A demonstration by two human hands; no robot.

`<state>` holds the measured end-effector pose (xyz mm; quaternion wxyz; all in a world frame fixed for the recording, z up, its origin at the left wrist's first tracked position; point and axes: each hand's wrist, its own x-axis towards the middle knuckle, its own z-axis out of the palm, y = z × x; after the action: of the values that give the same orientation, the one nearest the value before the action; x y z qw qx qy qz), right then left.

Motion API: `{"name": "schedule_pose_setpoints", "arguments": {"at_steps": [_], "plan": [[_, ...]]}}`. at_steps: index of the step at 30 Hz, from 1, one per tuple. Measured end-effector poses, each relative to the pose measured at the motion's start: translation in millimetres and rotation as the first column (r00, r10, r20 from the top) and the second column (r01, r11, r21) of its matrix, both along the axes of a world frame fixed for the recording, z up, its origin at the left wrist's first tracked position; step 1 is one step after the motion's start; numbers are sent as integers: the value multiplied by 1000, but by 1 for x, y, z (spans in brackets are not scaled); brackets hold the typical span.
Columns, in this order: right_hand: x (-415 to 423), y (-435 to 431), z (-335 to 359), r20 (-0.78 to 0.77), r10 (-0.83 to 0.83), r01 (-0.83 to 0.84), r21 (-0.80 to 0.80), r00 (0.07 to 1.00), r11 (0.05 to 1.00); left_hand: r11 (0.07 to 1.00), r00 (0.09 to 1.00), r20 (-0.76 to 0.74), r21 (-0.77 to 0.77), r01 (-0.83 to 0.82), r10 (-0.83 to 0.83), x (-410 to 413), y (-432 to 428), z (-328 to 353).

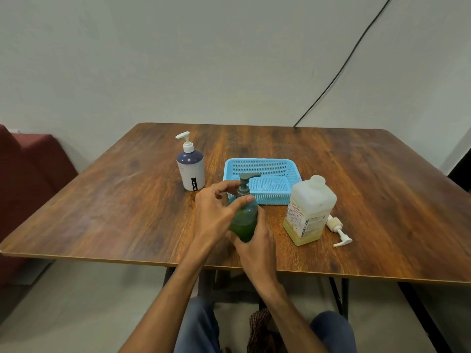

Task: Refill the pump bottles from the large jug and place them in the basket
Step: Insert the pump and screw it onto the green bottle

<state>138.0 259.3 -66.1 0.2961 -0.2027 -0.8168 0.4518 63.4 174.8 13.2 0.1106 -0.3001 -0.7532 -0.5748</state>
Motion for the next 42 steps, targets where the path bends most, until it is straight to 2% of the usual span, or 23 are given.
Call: {"name": "schedule_pose_setpoints", "arguments": {"at_steps": [6, 18, 24, 32, 38, 42], "plan": [[-1, 0, 0, 3, -5, 5, 1, 1000, 1000, 991, 994, 34, -76, 109, -107, -6, -6, 9], [-1, -1, -1, -17, 17, -17, -13, 1000, 1000, 977, 986, 12, 133, -164, 164, 11, 9, 6], [-1, -1, -1, -30, 19, -19, -19, 999, 1000, 977, 986, 7, 140, -164, 164, 13, 11, 7], [0, 0, 0, -40, 6, -6, 6, 999, 1000, 994, 998, 62, 100, -33, 27, 8, 3, 0], [-1, 1, -1, -41, -4, 5, 26, 999, 1000, 980, 967, 160, 7, 200, -199, -10, -9, 8], [-1, 1, 0, -45, -2, 3, 27, 999, 1000, 961, 953, 150, -49, 273, -263, -17, -12, 14]]}}
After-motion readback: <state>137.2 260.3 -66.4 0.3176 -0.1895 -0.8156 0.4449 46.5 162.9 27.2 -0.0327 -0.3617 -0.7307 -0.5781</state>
